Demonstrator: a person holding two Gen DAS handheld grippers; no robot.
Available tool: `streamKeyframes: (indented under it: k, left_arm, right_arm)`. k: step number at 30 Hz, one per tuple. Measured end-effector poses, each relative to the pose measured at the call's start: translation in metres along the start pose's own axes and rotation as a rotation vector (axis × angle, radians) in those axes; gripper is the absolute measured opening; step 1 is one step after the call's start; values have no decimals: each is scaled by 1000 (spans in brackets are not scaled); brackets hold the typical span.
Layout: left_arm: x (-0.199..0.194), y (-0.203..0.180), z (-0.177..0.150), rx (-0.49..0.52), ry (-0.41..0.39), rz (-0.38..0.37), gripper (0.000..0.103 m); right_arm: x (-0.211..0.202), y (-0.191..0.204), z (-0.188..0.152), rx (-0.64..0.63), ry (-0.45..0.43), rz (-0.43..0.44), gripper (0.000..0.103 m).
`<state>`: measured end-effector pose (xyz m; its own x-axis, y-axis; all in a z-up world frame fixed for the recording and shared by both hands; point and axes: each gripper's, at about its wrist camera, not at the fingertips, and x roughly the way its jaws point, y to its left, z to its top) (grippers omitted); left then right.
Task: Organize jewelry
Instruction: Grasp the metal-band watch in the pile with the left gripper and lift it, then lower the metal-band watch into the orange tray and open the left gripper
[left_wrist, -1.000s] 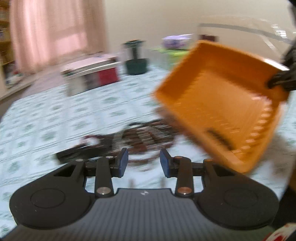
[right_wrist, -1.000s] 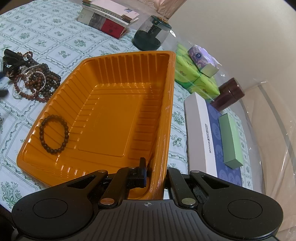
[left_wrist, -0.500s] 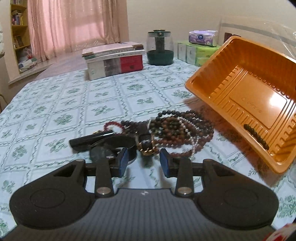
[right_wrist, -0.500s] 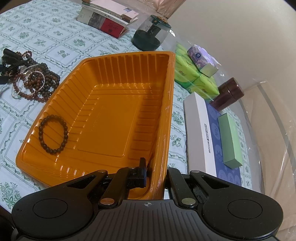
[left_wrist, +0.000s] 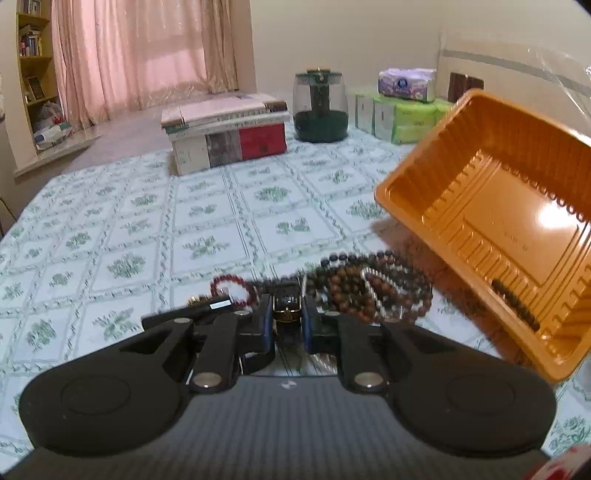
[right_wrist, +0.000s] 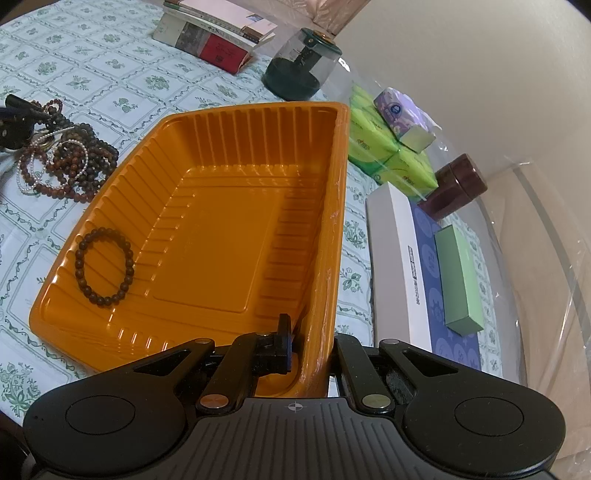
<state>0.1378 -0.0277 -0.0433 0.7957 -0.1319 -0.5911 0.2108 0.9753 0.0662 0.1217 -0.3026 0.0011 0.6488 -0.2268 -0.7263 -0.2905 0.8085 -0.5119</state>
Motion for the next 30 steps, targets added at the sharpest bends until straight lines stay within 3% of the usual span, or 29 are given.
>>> streamKeyframes:
  k: [13, 22, 30]
  left_arm:
    - [-28, -3, 27, 13, -90, -5, 14]
    - [-40, -29, 36, 59, -125, -76, 14]
    - [-53, -64, 45, 106, -168, -197, 14]
  right_arm:
    - [0, 0, 0, 0, -2, 0, 5]
    - [-1, 1, 0, 1, -4, 0, 5]
    - [-1, 1, 0, 2, -5, 1, 5]
